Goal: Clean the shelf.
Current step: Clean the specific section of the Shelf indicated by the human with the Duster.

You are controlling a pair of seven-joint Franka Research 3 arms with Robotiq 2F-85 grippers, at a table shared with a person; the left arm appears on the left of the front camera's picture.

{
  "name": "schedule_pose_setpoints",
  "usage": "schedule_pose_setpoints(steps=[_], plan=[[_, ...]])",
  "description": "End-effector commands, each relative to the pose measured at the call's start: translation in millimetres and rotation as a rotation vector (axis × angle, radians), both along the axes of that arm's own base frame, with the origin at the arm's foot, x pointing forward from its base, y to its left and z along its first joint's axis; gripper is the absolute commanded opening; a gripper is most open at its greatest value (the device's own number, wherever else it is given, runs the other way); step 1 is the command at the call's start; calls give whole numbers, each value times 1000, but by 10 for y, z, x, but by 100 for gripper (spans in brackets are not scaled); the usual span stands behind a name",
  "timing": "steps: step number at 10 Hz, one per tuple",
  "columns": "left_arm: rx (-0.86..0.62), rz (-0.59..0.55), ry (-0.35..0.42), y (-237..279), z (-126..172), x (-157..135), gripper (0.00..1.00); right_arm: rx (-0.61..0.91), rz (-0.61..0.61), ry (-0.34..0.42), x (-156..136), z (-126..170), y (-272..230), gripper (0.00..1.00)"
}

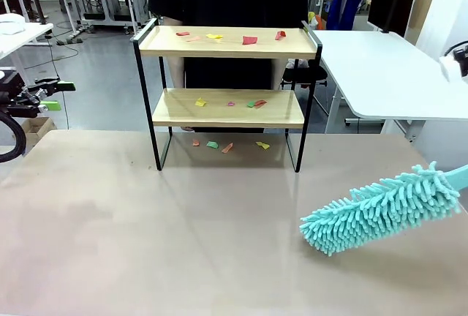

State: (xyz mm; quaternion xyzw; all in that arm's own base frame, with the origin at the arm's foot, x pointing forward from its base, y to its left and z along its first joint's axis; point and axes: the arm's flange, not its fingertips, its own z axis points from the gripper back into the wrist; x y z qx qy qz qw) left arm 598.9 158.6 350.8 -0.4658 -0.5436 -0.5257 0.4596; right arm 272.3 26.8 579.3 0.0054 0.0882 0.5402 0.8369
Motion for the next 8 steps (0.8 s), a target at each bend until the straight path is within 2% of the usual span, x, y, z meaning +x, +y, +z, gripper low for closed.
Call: schedule_pose_setpoints(steps=[1, 8], plan=[[6, -5, -12, 0, 19, -11, 100, -7, -2, -1, 3, -2, -13, 13], [6, -5, -12, 0, 19, -11, 100, -7, -2, -1, 3, -2, -13, 13]])
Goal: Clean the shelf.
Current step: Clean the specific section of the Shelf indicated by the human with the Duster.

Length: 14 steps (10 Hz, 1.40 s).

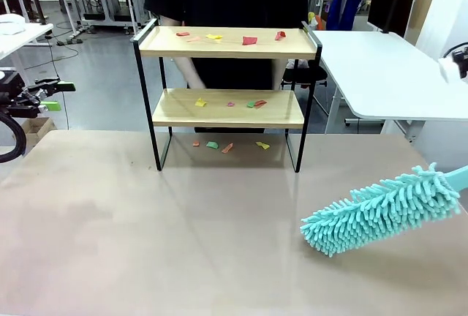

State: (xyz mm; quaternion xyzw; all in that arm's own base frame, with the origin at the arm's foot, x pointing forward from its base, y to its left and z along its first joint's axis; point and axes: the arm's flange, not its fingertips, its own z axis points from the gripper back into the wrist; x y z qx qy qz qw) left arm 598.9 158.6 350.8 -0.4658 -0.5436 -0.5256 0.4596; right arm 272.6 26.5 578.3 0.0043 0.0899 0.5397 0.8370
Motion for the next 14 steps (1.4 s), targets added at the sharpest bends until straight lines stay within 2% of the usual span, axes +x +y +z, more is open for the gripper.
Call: schedule_pose_setpoints(steps=[1, 14], plan=[[6, -5, -12, 0, 19, -11, 100, -3, -2, -3, 0, 8, -10, 13], [6, -5, -12, 0, 19, -11, 100, -3, -2, -3, 0, 8, -10, 13]])
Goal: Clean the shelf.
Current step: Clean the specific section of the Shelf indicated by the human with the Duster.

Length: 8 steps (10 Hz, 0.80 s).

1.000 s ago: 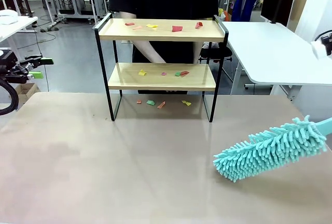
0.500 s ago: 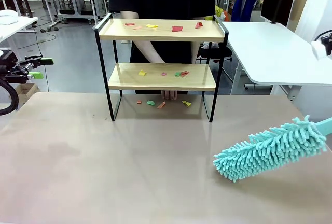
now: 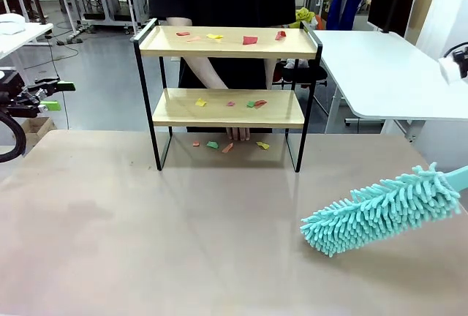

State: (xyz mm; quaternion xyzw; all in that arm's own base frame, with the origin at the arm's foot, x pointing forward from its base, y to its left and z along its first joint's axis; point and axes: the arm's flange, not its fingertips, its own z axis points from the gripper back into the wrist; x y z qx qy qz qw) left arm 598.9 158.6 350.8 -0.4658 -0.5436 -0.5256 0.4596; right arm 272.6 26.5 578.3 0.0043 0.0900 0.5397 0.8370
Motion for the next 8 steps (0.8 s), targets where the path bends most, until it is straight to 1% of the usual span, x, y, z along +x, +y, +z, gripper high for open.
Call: schedule_pose_setpoints(steps=[1, 6, 7, 8], plan=[[6, -5, -12, 0, 19, -11, 100, -3, -2, -3, 0, 8, -10, 13], [6, -5, -12, 0, 19, -11, 100, 0, 0, 0, 0, 0, 0, 13], [6, -5, -12, 0, 19, -11, 100, 68, -25, 6, -8, 95, 161, 13], [6, -5, -12, 0, 19, -11, 100, 100, -68, -5, -24, 147, 333, 13]])
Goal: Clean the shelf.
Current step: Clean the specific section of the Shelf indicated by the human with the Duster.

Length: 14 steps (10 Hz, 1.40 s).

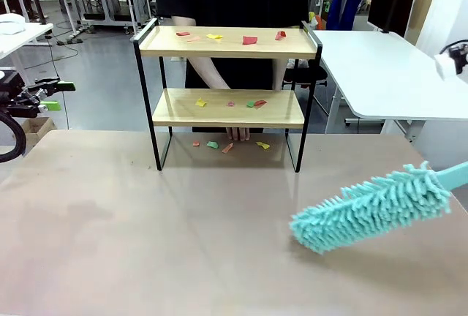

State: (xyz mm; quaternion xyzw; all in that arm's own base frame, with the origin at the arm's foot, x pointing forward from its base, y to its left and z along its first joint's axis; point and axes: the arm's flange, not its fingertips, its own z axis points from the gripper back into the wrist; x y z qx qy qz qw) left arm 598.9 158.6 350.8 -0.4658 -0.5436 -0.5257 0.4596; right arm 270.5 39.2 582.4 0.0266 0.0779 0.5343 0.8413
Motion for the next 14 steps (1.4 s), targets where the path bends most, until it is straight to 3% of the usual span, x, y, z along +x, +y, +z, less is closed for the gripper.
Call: schedule_pose_setpoints(steps=[1, 3, 5, 9, 11, 14], plan=[[6, -5, -12, 0, 19, -11, 100, 99, -69, -1, -44, 127, 395, 13], [6, -5, -12, 0, 19, -11, 100, 153, -125, 24, -176, 59, 795, 13], [6, -5, -12, 0, 19, -11, 100, 227, -271, 20, -331, -159, 1196, 13], [6, -5, -12, 0, 19, -11, 100, 370, -621, -153, -608, -565, 1717, 13], [6, -5, -12, 0, 19, -11, 100, 414, -701, -221, -712, -764, 2000, 13], [6, -5, -12, 0, 19, -11, 100, 443, -776, -262, -715, -948, 2226, 13]])
